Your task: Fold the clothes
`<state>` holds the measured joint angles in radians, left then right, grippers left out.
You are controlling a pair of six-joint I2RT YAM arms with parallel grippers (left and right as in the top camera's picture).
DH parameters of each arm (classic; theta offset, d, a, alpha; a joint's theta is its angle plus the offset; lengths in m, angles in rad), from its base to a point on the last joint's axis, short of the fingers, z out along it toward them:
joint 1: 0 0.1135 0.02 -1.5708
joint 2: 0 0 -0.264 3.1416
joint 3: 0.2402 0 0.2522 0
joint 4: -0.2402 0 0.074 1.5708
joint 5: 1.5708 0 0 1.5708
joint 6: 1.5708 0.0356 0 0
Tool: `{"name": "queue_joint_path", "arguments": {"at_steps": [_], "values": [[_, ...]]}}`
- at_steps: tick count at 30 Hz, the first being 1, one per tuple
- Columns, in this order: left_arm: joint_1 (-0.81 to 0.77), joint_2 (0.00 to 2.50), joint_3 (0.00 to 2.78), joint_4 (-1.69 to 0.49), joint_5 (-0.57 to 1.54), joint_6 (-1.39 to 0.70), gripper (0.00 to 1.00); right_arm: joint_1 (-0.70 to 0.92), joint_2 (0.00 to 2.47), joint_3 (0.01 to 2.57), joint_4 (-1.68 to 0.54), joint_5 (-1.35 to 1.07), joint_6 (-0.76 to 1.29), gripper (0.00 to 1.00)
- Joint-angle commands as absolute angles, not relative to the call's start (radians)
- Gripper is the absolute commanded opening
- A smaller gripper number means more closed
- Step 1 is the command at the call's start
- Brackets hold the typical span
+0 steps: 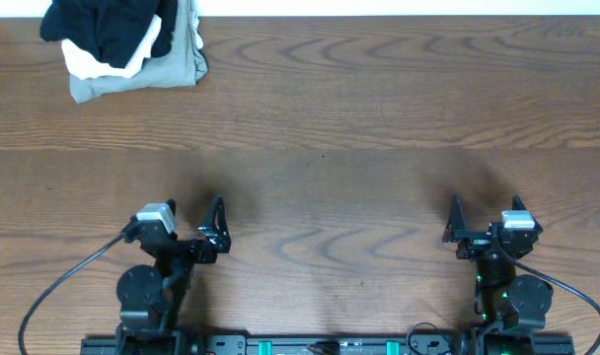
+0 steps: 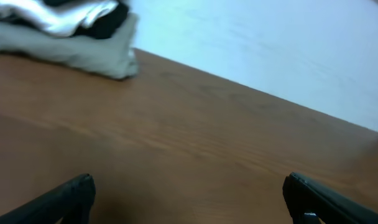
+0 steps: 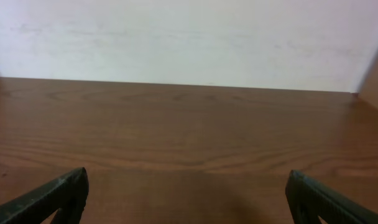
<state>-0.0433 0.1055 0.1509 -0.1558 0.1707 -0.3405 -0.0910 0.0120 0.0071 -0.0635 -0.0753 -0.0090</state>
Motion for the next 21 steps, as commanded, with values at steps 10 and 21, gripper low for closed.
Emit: {"name": "queue_joint_path", "arguments": {"at_steps": [10, 21], "values": [[-0.042, 0.033, 0.061, -0.147, -0.030, -0.360, 0.98, -0.099, 0.006, 0.006, -0.068, -0.083, -0.020, 0.99], [-0.036, 0.001, 0.036, -0.140, -0.031, -0.253, 0.98, -0.099, 0.006, 0.006, -0.068, -0.083, -0.020, 0.99]]}}
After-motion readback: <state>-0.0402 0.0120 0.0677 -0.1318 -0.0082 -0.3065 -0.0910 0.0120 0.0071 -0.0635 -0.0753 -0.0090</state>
